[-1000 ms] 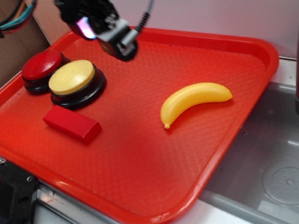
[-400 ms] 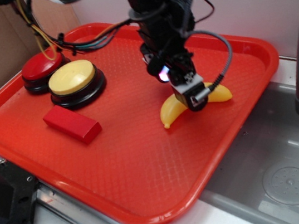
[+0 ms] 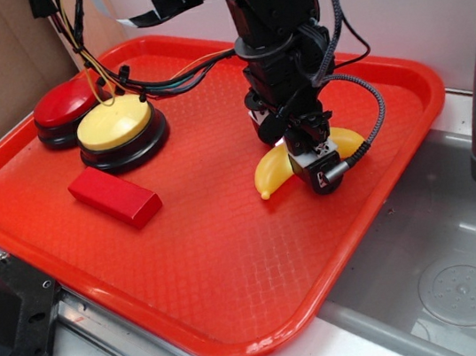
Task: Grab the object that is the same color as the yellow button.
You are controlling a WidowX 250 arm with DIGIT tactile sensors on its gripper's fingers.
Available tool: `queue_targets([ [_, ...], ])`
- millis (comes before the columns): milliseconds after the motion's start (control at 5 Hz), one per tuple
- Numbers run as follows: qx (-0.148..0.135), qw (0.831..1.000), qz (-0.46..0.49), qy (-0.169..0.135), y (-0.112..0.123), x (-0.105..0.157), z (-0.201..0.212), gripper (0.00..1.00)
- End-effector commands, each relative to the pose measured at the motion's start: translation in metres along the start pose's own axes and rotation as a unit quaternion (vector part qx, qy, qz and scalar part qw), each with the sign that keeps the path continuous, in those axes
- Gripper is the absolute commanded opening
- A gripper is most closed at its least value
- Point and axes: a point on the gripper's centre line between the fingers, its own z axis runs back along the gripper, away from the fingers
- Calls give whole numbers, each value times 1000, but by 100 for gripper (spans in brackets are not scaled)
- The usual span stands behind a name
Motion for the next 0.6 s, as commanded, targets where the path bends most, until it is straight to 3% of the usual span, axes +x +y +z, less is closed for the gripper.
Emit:
queue_targets([
  [0,39,995,89,-3,31,-4,64,0],
  [200,27,986,165,14,61,-16,108,0],
  [400,31,972,231,-16,88,-36,141,0],
])
